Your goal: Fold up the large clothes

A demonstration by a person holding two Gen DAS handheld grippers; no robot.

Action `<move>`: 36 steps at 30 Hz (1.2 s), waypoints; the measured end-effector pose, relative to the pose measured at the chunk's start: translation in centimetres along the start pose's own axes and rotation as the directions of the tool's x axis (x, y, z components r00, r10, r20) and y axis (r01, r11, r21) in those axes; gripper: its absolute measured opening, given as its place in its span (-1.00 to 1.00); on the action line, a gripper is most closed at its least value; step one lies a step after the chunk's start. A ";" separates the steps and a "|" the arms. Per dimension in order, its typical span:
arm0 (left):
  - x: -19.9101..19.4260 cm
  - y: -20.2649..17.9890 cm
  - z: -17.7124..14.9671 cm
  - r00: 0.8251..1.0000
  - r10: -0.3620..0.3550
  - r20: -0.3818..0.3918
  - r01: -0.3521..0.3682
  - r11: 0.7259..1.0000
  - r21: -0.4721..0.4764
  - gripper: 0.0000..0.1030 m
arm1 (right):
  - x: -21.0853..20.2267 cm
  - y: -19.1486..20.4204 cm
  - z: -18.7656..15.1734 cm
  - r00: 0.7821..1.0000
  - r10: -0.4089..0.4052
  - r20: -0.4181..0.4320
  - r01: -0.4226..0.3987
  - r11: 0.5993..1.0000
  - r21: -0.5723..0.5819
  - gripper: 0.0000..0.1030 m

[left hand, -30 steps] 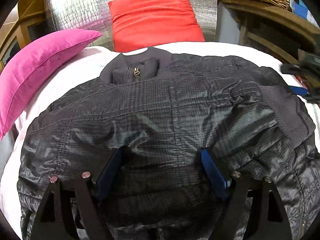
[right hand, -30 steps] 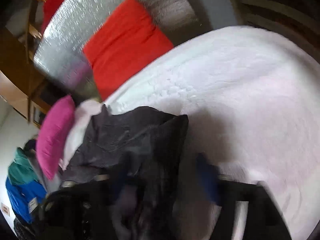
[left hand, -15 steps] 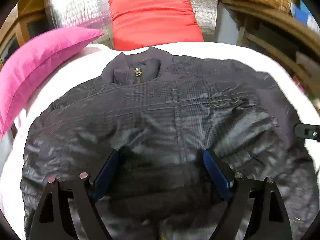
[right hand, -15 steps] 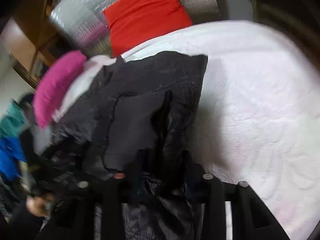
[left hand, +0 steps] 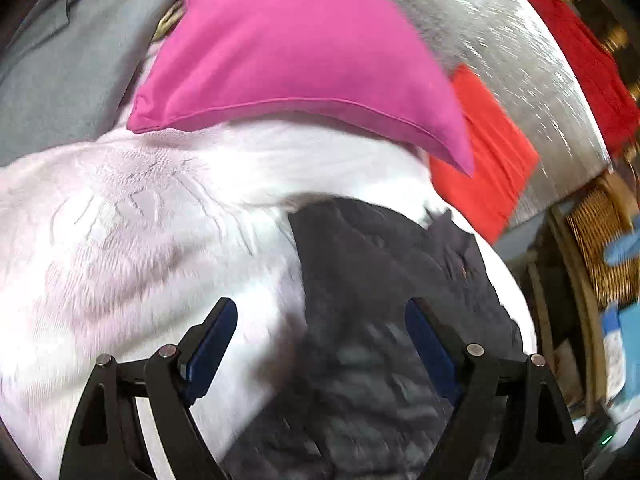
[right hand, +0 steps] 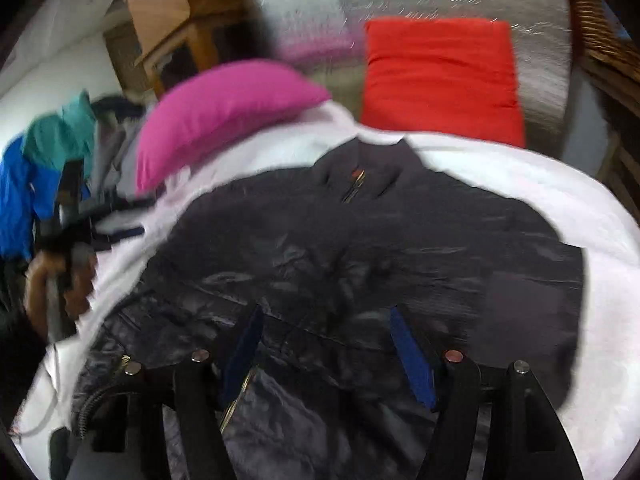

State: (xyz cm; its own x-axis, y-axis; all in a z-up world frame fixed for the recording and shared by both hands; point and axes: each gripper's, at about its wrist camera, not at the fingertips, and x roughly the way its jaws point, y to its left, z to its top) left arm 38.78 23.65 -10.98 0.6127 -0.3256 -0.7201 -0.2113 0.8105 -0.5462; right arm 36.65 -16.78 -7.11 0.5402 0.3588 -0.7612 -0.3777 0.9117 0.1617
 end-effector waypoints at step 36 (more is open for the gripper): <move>4.7 -9.7 -10.5 0.957 0.271 0.105 -0.284 0.797 0.533 0.09 | 1.1 -8.1 -1.3 0.998 -0.068 -0.002 0.067 0.972 0.224 0.33</move>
State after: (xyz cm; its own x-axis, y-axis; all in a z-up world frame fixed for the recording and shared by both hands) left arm 35.74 9.12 -13.52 0.6086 -0.0409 -0.7924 0.0631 0.9980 -0.0030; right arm 39.34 -24.05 -10.06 0.5634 0.2951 -0.7717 -0.1623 0.9554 0.2469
